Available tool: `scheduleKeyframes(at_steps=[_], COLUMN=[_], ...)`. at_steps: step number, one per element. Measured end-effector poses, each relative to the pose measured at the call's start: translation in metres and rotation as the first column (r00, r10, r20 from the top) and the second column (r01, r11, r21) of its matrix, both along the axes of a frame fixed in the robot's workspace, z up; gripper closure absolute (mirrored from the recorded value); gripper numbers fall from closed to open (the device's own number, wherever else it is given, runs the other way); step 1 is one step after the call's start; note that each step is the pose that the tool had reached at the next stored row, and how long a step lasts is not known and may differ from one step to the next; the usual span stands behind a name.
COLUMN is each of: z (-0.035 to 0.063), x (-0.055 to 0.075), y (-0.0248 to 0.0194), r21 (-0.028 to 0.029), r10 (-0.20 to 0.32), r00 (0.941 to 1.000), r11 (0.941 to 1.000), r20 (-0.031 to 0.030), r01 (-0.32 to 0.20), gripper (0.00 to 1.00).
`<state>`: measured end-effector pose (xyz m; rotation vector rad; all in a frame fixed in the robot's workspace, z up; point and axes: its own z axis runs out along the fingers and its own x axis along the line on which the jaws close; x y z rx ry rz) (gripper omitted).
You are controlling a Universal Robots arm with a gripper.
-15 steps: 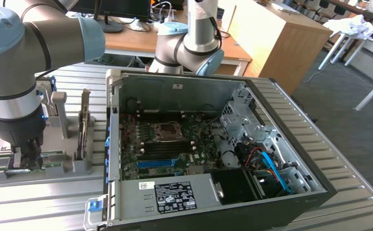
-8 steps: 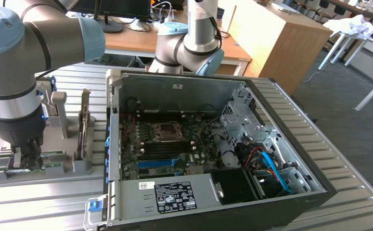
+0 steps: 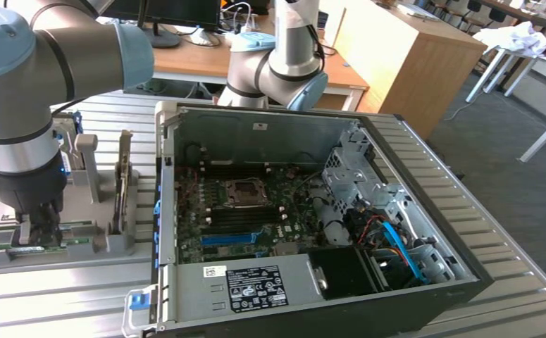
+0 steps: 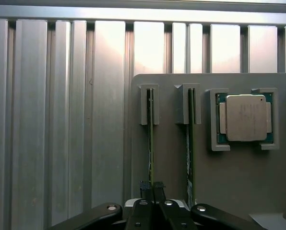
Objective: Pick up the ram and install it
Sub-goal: 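Pick up the ram and move it above insertion slot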
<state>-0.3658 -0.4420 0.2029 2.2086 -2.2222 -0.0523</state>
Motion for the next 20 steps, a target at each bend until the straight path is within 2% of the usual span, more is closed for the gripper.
scheduleKeyframes(at_steps=[20], z=[0.0022], x=[0.0000], y=[0.0000], r21=[-0.0001], r10=[0.007], r00=[1.0000], r11=[1.0000], r20=[-0.0004], r01=[-0.007], gripper=[0.88])
